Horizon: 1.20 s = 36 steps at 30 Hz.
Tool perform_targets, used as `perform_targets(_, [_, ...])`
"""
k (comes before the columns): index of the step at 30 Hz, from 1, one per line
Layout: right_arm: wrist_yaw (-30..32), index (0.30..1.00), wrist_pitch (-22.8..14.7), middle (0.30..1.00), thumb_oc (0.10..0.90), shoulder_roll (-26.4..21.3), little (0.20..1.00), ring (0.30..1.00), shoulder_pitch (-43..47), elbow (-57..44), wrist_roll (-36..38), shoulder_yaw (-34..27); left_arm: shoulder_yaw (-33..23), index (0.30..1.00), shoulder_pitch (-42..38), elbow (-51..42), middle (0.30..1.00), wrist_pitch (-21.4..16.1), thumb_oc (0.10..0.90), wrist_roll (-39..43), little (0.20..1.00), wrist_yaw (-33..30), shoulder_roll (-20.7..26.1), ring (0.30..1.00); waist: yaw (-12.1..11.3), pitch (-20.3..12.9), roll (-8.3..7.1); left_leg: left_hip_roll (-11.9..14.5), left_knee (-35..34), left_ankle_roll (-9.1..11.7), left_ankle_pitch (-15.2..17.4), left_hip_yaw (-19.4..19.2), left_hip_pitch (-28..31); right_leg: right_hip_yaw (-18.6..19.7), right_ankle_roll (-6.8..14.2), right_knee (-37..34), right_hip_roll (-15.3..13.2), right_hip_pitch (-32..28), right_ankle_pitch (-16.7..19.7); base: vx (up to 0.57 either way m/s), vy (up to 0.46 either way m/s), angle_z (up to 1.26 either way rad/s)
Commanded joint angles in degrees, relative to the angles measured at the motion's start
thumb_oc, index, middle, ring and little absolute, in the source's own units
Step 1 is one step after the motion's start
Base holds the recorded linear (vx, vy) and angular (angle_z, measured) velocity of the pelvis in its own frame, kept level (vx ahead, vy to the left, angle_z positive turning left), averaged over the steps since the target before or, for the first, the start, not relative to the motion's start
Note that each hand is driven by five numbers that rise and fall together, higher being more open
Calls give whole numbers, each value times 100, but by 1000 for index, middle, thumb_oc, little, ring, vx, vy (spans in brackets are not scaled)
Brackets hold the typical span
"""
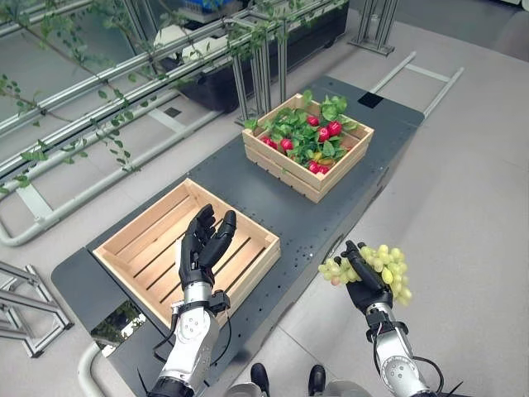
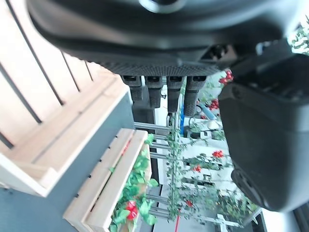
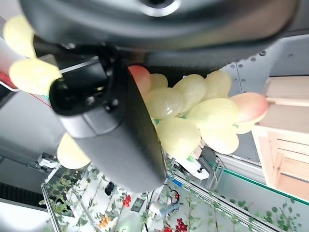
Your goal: Pick up the fruits from the basket on one side to the basket on the other side
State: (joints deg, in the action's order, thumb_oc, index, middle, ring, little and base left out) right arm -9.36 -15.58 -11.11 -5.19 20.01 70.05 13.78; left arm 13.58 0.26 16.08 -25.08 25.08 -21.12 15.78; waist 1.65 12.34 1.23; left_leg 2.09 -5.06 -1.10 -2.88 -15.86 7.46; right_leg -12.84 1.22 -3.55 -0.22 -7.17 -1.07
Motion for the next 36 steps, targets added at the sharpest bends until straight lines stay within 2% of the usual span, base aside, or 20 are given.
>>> perform_targets(1, [-233, 300, -39, 300, 400, 261, 300, 300, 272, -402, -364, -98, -100, 900, -419, -168, 900, -555, 800, -144, 900, 54, 104, 900, 71, -553, -179, -466, 64, 10, 707, 267, -106, 253, 16, 116, 97, -97, -380, 9, -10, -3])
perform_targets(6, [-210, 300, 124, 300, 400, 275, 300, 300, 222, -293, -370, -91, -28, 900, -474, -102, 900, -515, 800, -131, 900, 67, 87, 900, 149, -603, -173, -448, 60, 13, 729, 223, -51, 318, 2, 198, 140, -22, -394, 6, -20, -12])
perform_targets(8, [-201, 300, 233, 300, 400, 276, 300, 300, 190, -246, -440, -41, 9, 900, -505, -81, 900, -462, 800, -125, 900, 78, 74, 900, 183, -582, -199, -460, 371, 3, 870, 178, -78, 341, -3, 335, 116, 15, -440, -11, -19, -6])
perform_targets(10, [-165, 300, 279, 300, 400, 218, 300, 300, 180, -229, -547, 42, 59, 900, -490, -95, 900, -515, 800, -84, 900, 122, 76, 900, 167, -485, -323, -440, 1439, 27, 1196, 143, -418, 382, -80, 509, -8, 30, -485, -23, -16, -17])
perform_targets(11, [-163, 300, 277, 300, 400, 197, 300, 300, 179, -221, -565, 54, 70, 900, -478, -104, 900, -533, 800, -68, 900, 137, 77, 900, 152, -455, -351, -426, 1667, 46, 1231, 188, -527, 397, -98, 540, -32, 33, -477, -29, 14, -30])
perform_targets(12, [-192, 300, 298, 300, 400, 149, 300, 300, 173, -216, -589, 79, 76, 900, -412, -158, 900, -574, 800, -28, 900, 145, 84, 900, 101, -372, -403, -421, 2194, 78, 1224, 420, -778, 489, -140, 610, -78, 46, -462, -38, 88, -37])
perform_targets(13, [-272, 300, 338, 300, 400, 90, 300, 300, 204, -187, -574, 111, 44, 900, -286, -224, 900, -631, 800, -2, 900, 137, 81, 900, 31, -273, -421, -455, 2518, 80, 1159, 836, -971, 721, -158, 677, -89, 80, -425, -38, 123, -54])
perform_targets(14, [-293, 300, 337, 300, 400, 71, 300, 300, 224, -173, -555, 121, 27, 900, -228, -250, 900, -662, 800, -7, 900, 135, 79, 900, 3, -231, -424, -463, 2554, 72, 1138, 984, -1008, 833, -156, 703, -86, 91, -415, -62, 205, -86])
perform_targets(15, [-387, 300, 338, 300, 400, 41, 300, 300, 348, -138, -496, 219, 6, 900, -133, -320, 900, -744, 800, -14, 900, 23, 85, 900, -118, -136, -392, -582, 2019, 87, 859, 1734, -1065, 1240, -116, 740, -34, 110, -388, -51, 190, -94])
perform_targets(16, [-427, 300, 297, 300, 400, 41, 300, 300, 415, -109, -463, 268, 8, 900, -122, -346, 900, -766, 800, -27, 900, -25, 92, 900, -166, -103, -382, -649, 1767, 34, 896, 1982, -996, 1386, -93, 749, -22, 118, -388, -73, 291, -124])
perform_targets(17, [-414, 300, 187, 300, 400, 46, 300, 300, 565, -42, -381, 375, -27, 900, -186, -324, 900, -743, 800, -3, 900, -64, 134, 900, -223, -127, -290, -803, 1171, -72, 857, 2262, -786, 1515, -25, 772, 21, 204, -384, -53, 268, -140])
perform_targets(19, [-268, 300, 101, 300, 400, 65, 300, 300, 639, -53, -273, 372, -38, 900, -400, -240, 900, -606, 800, 44, 900, 37, 145, 900, -156, -170, -200, -677, 684, -90, 722, 1987, -590, 1386, 44, 786, 3, 279, -400, -47, 243, -134])
perform_targets(21, [-293, 300, 40, 300, 400, 94, 300, 300, 711, -42, -278, 360, 118, 900, -688, -182, 900, -558, 800, -173, 900, -92, 262, 900, -105, -198, -120, -764, 307, -115, 589, 2224, -449, 1421, 125, 806, 0, 442, -337, -59, 229, -101])
perform_targets(25, [-169, 300, 193, 300, 400, 123, 300, 300, 560, -189, -431, 326, 209, 900, -651, -41, 900, -317, 800, -173, 900, 111, 260, 900, 50, -215, -48, -738, 201, -187, 647, 2026, -273, 1457, 207, 874, -33, 564, -269, -20, 173, -38])
perform_targets(31, [-211, 300, 164, 300, 400, 194, 300, 300, 365, -184, -570, 265, 293, 900, -406, 197, 900, -109, 800, 81, 900, 411, 263, 900, 126, -296, -69, -752, 62, -262, 698, 1908, -123, 1512, 311, 757, -64, 562, -144, 25, 131, -15])
perform_targets(32, [-177, 300, 238, 300, 400, 179, 300, 300, 265, -267, -706, 196, 357, 900, -287, 133, 900, -48, 800, 152, 900, 496, 267, 900, 183, -306, -111, -740, 16, -289, 734, 1764, -96, 1574, 376, 576, -78, 592, 22, 27, 137, -6])
perform_targets(35, [-232, 300, 255, 300, 400, 149, 300, 300, 202, -332, -823, 134, 400, 900, -172, 59, 900, 2, 800, 123, 900, 588, 273, 900, 211, -310, -154, -741, 6, -307, 785, 1634, -106, 1620, 441, 364, -82, 633, 202, 4, 119, -23])
perform_targets(36, [-417, 300, 361, 300, 400, 121, 300, 300, 187, -416, -846, 118, 416, 900, -92, 34, 900, 7, 800, 58, 900, 510, 319, 900, 200, -305, -175, -708, 6, -322, 802, 1509, -152, 1486, 494, 467, -88, 750, 244, -54, 44, -16])
